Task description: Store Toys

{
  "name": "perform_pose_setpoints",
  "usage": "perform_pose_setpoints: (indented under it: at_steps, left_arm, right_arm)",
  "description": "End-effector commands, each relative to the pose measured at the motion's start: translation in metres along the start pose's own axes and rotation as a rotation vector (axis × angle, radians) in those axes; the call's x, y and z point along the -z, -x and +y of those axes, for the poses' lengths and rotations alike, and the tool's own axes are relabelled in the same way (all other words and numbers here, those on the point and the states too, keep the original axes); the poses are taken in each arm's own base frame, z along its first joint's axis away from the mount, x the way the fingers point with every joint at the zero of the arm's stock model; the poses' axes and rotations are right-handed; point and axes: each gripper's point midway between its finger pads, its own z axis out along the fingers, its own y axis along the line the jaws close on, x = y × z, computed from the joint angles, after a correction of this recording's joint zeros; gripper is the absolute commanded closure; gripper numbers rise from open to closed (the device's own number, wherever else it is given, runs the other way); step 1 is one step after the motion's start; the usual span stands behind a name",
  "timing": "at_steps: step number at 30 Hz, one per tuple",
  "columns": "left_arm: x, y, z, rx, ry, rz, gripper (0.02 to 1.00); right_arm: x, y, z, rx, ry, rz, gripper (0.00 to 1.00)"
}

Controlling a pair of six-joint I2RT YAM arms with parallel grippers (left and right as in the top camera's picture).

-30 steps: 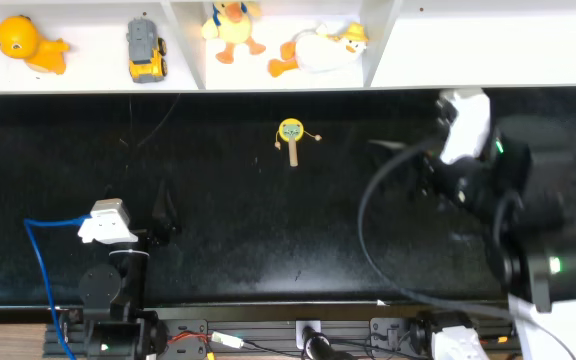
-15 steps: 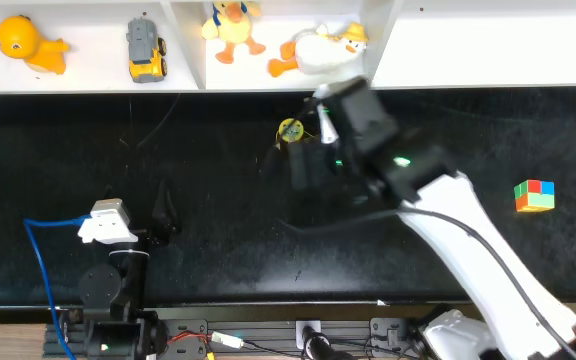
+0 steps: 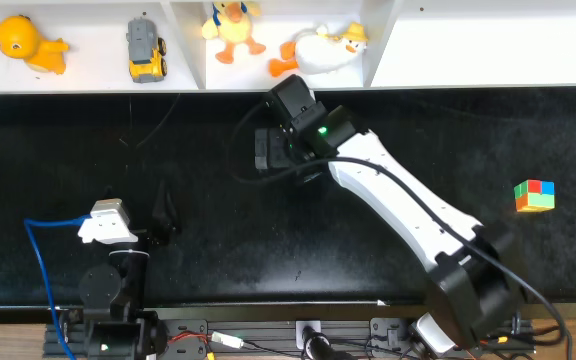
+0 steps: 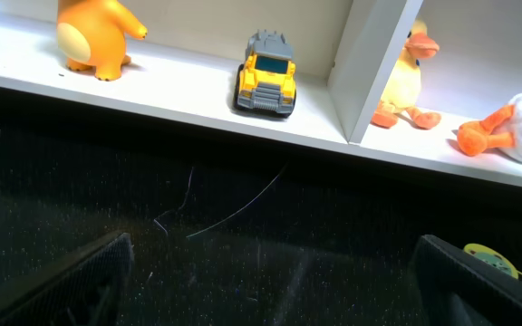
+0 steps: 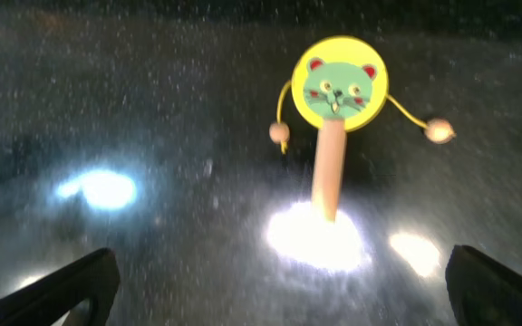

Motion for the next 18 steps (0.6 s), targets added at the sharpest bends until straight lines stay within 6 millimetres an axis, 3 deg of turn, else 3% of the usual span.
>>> perform_pose_setpoints:
  at_steps: [1, 12, 16, 18]
  left_arm:
    - [0.001, 0.0, -0.004, 0.024, -0.021, -0.003, 0.02]
    - [0.001, 0.0, -0.004, 0.024, -0.021, -0.003, 0.02]
    - [0.001, 0.0, -0.004, 0.024, -0.021, -0.003, 0.02]
    - [0.001, 0.0, -0.004, 0.024, -0.021, -0.002, 0.02]
  right_arm:
    - [-0.015, 0.009, 0.003, 0.038, -0.007, -0.012, 0.003]
    - [-0.064, 0.005, -0.026, 0.027, -0.128, 0.033, 0.038]
    - [-0.076, -0.002, -0.03, 0.025, -0.136, 0.069, 0.161]
    - [-0.08, -0.004, -0.031, 0.025, -0.142, 0.078, 0.283]
